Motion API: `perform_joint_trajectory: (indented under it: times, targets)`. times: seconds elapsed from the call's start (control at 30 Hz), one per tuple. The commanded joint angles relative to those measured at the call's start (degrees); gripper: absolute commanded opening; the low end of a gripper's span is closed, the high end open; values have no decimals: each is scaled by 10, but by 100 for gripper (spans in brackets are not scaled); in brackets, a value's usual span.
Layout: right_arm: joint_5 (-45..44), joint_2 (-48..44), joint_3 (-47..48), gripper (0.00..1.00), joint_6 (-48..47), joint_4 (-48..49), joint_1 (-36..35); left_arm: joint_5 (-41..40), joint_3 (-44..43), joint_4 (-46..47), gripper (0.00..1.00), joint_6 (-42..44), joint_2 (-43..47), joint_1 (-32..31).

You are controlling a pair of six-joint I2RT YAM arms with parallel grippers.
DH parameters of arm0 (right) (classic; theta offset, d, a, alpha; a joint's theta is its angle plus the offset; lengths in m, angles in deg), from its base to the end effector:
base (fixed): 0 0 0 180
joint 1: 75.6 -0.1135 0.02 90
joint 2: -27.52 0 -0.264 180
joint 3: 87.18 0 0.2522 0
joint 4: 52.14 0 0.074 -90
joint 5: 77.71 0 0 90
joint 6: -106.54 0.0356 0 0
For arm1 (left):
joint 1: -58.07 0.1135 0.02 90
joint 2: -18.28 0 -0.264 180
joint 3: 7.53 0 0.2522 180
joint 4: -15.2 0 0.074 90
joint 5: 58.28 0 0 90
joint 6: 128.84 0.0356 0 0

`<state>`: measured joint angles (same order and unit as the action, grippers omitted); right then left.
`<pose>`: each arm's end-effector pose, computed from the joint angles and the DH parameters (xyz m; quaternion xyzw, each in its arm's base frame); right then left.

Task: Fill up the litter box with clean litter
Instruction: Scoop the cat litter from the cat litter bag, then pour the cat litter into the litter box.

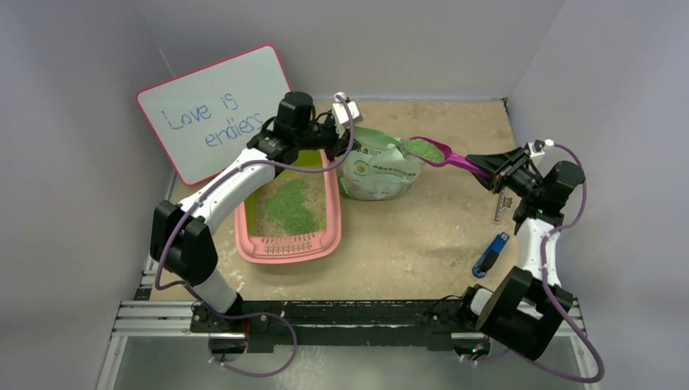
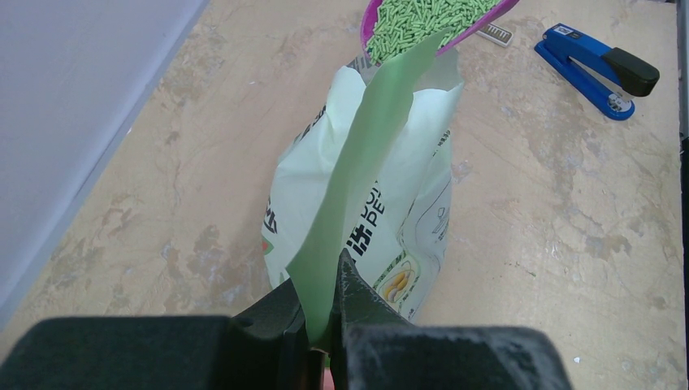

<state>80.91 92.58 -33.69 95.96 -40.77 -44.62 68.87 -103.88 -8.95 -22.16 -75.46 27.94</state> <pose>0.2252 -0.0965 0.3020 0.2534 0.6606 0.6033 0.3679 0.3217 -0.2115 0.3508 0.4758 0.6481 -0.3240 0.4987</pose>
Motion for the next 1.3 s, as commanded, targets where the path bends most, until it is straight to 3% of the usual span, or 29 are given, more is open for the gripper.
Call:
perform_joint_trajectory:
  times: [0.0,1.27]
  targets:
    - [22,-22,4,0,26,42,5,9,-11,50,0,8,17,1]
    - [33,-118,-39,0,100,74,7,-23,-9,130,0,-61,21,0]
